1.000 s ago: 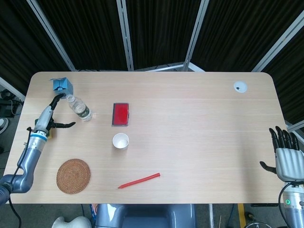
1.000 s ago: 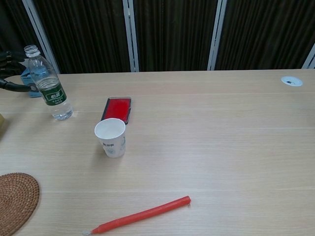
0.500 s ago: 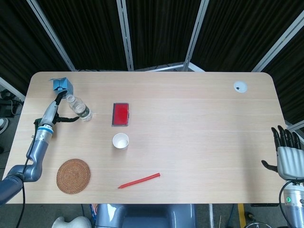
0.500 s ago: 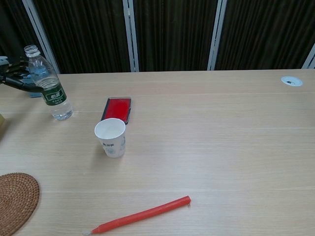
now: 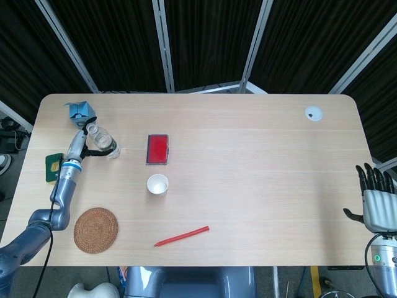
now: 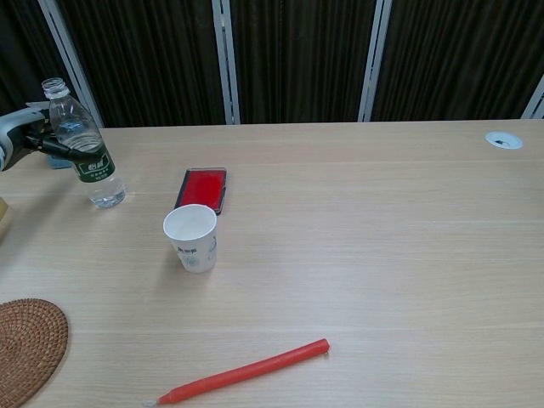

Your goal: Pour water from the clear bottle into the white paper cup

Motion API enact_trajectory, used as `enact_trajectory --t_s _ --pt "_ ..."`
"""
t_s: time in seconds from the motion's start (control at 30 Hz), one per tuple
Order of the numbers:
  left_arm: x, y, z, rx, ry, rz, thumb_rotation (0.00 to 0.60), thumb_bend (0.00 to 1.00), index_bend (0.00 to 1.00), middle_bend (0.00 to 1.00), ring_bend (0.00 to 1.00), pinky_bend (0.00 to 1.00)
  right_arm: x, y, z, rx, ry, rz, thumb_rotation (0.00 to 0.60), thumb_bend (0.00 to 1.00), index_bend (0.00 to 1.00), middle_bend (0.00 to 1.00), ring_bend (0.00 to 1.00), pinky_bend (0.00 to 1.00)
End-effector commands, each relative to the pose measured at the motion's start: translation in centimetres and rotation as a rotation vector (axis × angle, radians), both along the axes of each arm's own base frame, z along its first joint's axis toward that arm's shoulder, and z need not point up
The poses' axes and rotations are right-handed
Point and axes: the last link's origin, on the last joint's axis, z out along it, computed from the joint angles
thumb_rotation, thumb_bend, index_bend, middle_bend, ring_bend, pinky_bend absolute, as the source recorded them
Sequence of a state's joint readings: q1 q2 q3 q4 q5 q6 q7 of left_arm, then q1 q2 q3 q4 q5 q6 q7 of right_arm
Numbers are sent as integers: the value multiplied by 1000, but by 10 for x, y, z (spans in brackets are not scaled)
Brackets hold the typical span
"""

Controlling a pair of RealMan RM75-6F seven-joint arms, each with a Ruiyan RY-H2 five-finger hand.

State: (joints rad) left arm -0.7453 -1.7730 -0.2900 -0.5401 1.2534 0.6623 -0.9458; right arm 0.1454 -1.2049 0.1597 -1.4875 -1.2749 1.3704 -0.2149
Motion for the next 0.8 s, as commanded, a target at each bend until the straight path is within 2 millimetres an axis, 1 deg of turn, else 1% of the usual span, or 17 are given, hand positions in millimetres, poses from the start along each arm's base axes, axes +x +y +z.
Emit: enact_trajectory --t_s 0.03,0.1,0.13,0.2,0.23,0.3,0.4,0.57,0.7,0.8 --pt "3 3 -3 -2 -13 2 600 107 54 57 0 0 -1 -1 0 2 3 -3 600 0 0 0 0 0" --pt "3 4 -4 10 -14 1 600 210 144 141 9 22 -2 -1 1 0 5 -7 600 0 0 0 0 0" --pt "4 5 -5 13 -24 5 600 233 175 167 18 39 -2 -1 1 -1 4 -8 600 0 0 0 0 0" --pt "5 6 -6 15 -46 16 600 283 288 252 69 105 -3 -2 1 -2 2 -11 600 0 0 0 0 0" --pt "5 7 -6 15 -52 20 600 295 330 282 88 127 -3 -2 1 -2 1 -12 600 0 0 0 0 0" --pt "5 8 -7 18 -64 27 600 317 443 365 147 189 -3 -2 1 -1 0 -13 600 0 0 0 0 0" --pt "5 8 -9 25 -99 42 600 343 542 436 212 263 -4 -2 1 0 0 -16 600 0 0 0 0 0" --pt "4 8 -10 33 -110 44 600 360 577 459 236 300 -4 -2 1 1 -1 -18 600 0 0 0 0 0" --pt "7 8 -6 40 -102 11 600 435 618 493 267 353 -4 -2 1 5 -4 -21 600 0 0 0 0 0" --pt "10 7 -3 38 -90 -23 600 468 626 502 275 366 -4 -2 1 6 -6 -20 600 0 0 0 0 0"
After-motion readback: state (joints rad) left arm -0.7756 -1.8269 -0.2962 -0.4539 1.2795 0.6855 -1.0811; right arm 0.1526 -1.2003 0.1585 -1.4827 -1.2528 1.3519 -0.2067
